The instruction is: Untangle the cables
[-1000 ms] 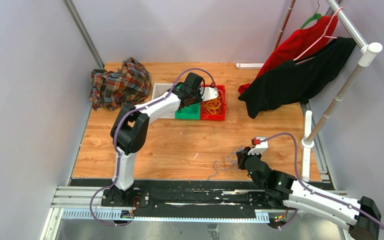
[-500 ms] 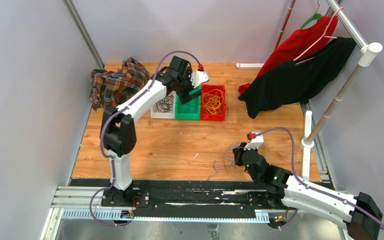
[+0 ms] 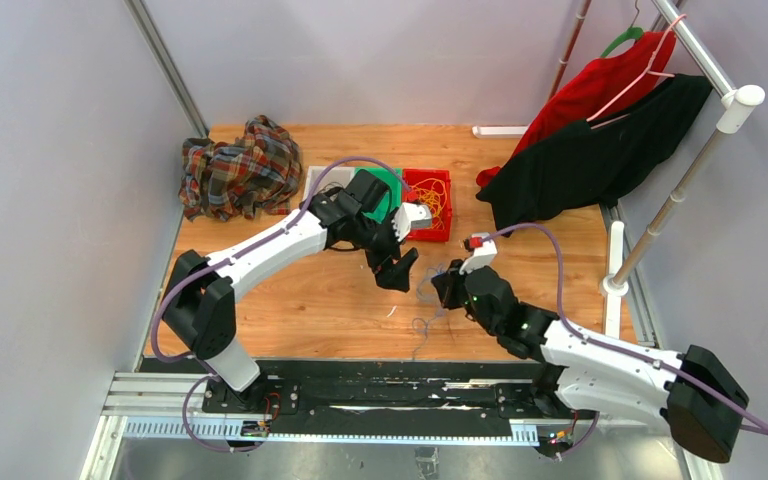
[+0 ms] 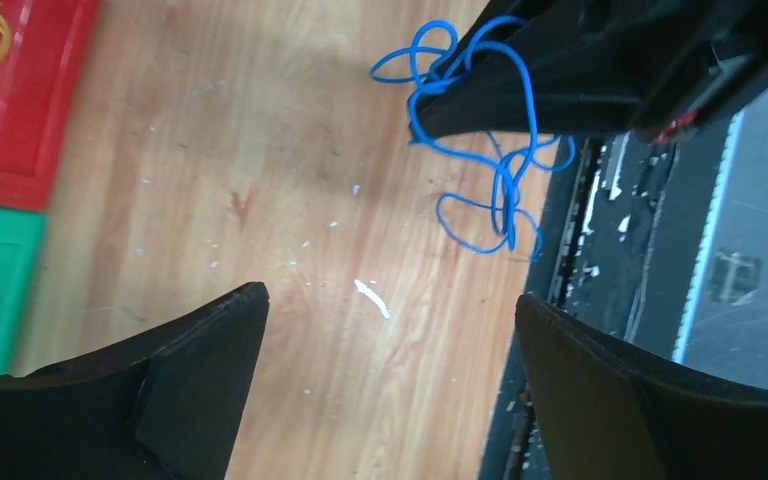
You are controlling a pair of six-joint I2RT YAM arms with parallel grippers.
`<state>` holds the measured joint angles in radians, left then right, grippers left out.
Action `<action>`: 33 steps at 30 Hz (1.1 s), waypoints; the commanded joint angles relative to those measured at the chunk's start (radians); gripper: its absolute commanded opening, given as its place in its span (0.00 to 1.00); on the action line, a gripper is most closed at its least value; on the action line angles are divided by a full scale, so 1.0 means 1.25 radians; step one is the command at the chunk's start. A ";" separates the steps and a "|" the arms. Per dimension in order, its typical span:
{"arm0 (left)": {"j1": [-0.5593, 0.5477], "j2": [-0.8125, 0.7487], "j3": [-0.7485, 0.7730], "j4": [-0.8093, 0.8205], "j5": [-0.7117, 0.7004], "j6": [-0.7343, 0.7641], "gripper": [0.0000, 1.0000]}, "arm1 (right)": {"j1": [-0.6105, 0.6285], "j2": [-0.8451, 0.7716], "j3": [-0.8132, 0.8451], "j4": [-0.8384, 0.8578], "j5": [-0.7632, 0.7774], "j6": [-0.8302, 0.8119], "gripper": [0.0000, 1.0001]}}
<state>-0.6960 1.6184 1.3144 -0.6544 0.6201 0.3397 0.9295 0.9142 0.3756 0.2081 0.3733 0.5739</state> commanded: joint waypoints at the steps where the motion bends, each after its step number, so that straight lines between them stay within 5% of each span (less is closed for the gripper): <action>1: -0.008 -0.028 -0.017 0.116 0.049 -0.143 0.97 | -0.010 0.056 0.068 0.068 -0.072 -0.015 0.01; 9: -0.011 -0.047 -0.052 0.164 0.073 -0.192 0.86 | -0.011 0.109 0.098 0.098 -0.109 -0.006 0.01; 23: -0.011 -0.041 -0.026 0.164 -0.103 -0.077 0.48 | -0.011 0.116 0.086 0.120 -0.175 0.022 0.01; 33: -0.009 -0.049 0.052 0.061 -0.109 -0.018 0.07 | -0.021 0.076 0.045 0.112 -0.169 0.032 0.02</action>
<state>-0.7036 1.5864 1.3018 -0.5095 0.4934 0.2501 0.9279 1.0561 0.4641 0.3389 0.1562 0.5957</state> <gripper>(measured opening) 0.109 0.042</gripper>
